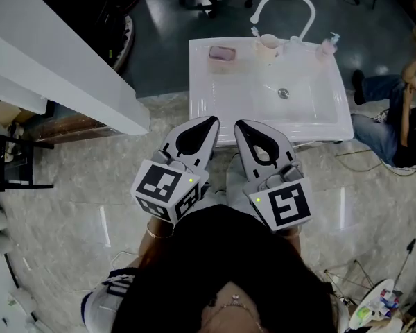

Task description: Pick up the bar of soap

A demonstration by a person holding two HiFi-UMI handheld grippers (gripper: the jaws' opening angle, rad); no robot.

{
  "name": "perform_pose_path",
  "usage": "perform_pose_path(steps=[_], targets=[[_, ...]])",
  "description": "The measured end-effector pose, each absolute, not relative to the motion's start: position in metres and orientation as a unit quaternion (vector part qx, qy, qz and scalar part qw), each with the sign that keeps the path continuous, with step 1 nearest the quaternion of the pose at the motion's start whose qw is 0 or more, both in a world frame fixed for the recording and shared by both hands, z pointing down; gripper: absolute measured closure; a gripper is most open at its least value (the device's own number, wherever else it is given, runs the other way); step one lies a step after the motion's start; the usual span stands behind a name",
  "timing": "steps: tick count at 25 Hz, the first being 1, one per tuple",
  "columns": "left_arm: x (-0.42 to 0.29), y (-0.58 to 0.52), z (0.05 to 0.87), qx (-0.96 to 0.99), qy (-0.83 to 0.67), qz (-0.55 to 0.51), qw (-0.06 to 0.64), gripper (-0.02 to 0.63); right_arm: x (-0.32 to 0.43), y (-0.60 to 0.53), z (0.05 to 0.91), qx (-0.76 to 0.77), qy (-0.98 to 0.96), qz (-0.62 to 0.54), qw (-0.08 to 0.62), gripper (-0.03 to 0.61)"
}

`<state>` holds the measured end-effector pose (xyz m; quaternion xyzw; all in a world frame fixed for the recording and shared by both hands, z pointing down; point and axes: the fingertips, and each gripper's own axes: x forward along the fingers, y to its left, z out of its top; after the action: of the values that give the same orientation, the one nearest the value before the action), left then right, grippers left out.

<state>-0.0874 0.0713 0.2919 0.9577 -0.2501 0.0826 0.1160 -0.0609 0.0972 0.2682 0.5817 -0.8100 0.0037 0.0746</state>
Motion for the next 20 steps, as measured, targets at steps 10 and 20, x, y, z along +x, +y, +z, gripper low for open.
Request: perform_pose_path(steps=[10,20], targets=[[-0.038,0.017,0.292,0.954,-0.26,0.092,0.114,0.615,-0.013,0.042,0.27,0.569,-0.819,0.009,0.07,0.58],[0.011,-0.032,0.289,0.947,-0.281,0.097,0.118,0.615,0.031,-0.006,0.263,0.534,-0.843,-0.002,0.062,0.58]])
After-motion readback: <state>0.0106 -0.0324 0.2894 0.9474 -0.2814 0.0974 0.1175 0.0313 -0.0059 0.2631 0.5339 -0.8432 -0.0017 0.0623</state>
